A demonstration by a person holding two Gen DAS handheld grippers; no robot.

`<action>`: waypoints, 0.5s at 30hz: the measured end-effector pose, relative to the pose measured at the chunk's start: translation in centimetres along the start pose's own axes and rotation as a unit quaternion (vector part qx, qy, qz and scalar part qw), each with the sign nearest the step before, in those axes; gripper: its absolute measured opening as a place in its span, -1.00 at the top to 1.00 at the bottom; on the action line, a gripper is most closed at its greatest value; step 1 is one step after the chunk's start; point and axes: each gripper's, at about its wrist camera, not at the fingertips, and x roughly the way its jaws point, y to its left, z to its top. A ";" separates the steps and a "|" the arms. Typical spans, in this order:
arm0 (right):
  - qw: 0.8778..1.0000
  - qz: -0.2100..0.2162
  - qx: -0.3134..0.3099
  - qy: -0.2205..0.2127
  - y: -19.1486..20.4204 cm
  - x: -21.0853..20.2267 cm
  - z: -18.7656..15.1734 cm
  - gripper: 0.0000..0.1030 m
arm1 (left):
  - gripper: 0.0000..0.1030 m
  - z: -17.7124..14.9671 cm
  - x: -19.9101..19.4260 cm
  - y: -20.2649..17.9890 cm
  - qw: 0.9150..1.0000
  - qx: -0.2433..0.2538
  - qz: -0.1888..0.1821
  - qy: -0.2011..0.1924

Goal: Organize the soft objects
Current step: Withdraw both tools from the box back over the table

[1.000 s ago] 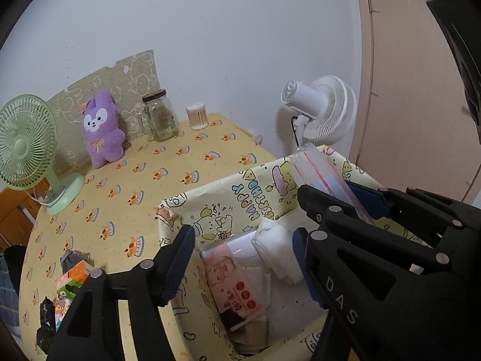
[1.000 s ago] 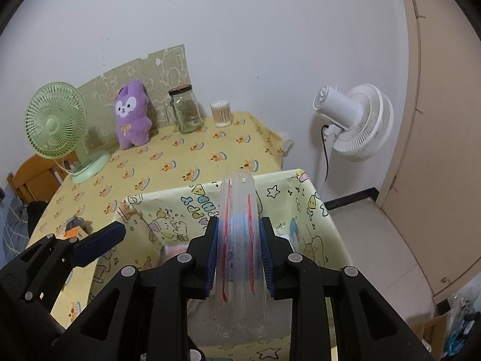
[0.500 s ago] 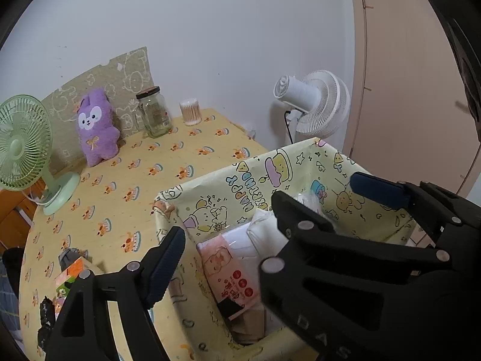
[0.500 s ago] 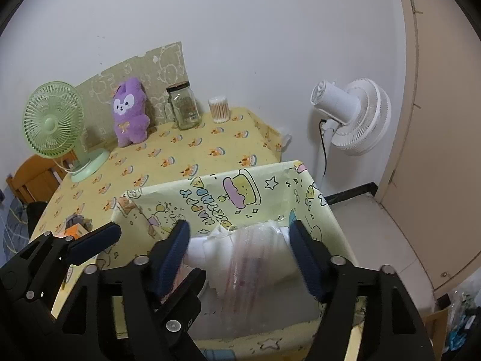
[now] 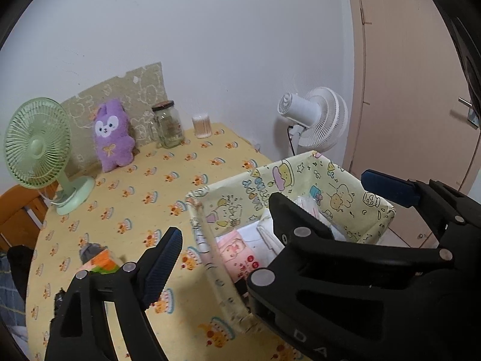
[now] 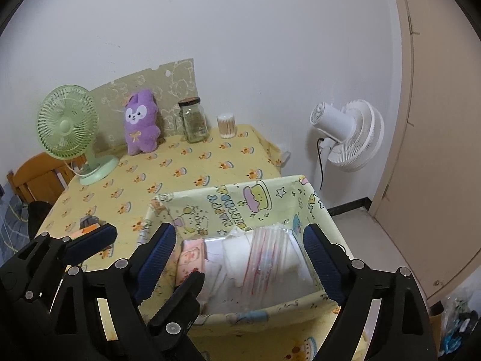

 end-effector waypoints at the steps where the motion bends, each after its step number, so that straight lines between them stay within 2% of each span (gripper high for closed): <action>1: 1.000 0.000 -0.001 -0.002 0.3 -0.4 0.0 -0.73 | -0.67 -0.1 -0.5 0.1 1.000 -0.001 0.002 -0.003; 15: 0.999 0.001 -0.025 -0.036 3.7 -4.3 0.0 -0.76 | -0.73 -1.1 -4.5 2.6 0.999 -0.011 0.010 -0.037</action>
